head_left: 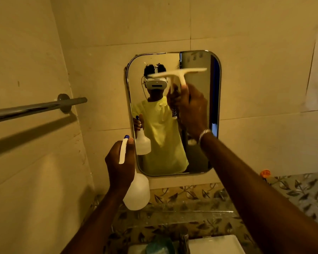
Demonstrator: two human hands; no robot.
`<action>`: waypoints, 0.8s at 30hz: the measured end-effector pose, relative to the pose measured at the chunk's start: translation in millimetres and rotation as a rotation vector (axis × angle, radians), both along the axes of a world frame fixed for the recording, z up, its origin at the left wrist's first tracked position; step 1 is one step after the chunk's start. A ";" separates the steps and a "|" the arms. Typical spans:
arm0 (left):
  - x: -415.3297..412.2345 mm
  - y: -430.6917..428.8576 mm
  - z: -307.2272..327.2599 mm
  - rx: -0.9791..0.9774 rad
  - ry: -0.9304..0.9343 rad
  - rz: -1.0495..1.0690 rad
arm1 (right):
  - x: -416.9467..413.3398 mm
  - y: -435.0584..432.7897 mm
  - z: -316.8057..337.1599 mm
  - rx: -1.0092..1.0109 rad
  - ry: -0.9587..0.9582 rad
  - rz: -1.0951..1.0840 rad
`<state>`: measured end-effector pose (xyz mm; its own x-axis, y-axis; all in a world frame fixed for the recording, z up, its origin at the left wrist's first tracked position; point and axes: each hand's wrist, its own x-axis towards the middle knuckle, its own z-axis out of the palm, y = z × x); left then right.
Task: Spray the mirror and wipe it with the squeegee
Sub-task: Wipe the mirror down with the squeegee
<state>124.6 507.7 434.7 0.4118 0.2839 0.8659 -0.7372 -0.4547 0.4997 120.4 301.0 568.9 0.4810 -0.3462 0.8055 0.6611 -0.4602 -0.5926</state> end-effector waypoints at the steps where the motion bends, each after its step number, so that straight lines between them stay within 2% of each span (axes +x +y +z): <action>1: -0.6 -0.8 1.1 -0.003 -0.002 -0.003 | 4.3 -0.1 22.7 -0.010 -0.017 -0.015; 5: -1.0 -1.1 3.7 -0.012 -0.008 0.006 | 24.4 1.2 79.1 -0.033 0.002 -0.116; 9: 3.5 5.0 -0.1 -0.008 -0.017 0.000 | 36.4 5.1 58.0 -0.032 0.047 -0.103; 13: 8.5 6.7 -7.3 -0.029 0.014 -0.011 | 38.9 3.8 -29.0 -0.058 0.083 -0.098; 17: 10.8 7.0 -13.5 -0.017 0.039 -0.010 | 21.9 -0.8 -147.6 -0.016 0.153 -0.099; 21: 9.2 6.3 -17.8 -0.011 0.054 -0.005 | 1.1 -9.0 -264.8 0.045 0.366 -0.094; 24: 6.5 4.2 -18.2 0.003 0.057 -0.007 | -16.3 -20.4 -326.7 0.073 0.585 -0.116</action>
